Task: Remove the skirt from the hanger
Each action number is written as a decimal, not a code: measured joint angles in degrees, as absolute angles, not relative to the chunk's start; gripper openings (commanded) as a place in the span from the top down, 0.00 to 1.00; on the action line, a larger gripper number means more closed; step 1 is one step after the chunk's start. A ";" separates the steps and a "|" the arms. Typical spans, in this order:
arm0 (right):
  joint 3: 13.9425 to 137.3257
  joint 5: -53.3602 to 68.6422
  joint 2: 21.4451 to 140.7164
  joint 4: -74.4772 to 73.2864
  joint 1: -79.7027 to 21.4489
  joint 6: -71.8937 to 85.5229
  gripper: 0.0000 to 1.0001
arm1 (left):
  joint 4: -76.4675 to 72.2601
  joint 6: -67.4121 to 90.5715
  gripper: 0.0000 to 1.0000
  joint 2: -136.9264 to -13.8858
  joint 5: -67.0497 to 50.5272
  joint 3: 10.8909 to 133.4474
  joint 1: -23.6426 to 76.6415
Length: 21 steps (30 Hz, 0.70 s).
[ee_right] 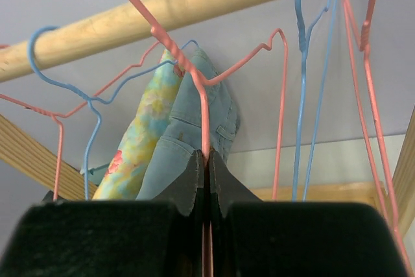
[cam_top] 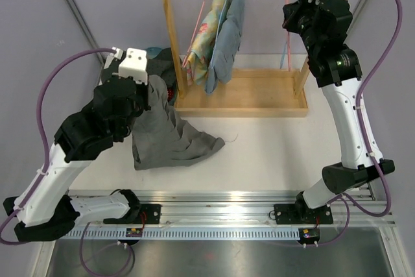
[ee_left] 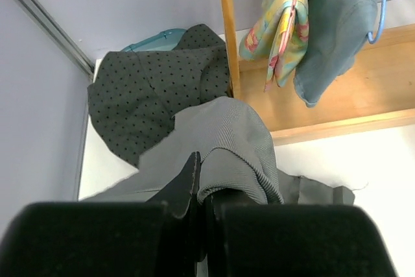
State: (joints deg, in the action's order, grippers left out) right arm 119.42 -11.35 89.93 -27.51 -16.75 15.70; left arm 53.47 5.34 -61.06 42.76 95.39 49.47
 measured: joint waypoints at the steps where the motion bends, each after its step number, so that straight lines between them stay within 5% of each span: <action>1: 119.26 -11.38 89.62 -26.57 -16.64 15.70 1.00 | 53.15 4.62 1.00 -62.06 42.15 96.05 48.49; 16: 120.51 -10.15 96.16 -23.33 -11.57 19.33 1.00 | 53.65 2.07 1.00 -89.73 20.62 136.77 10.70; 21: 113.60 -8.84 94.74 -21.96 -11.46 21.26 1.00 | 47.16 5.52 1.00 -90.48 14.24 133.99 1.67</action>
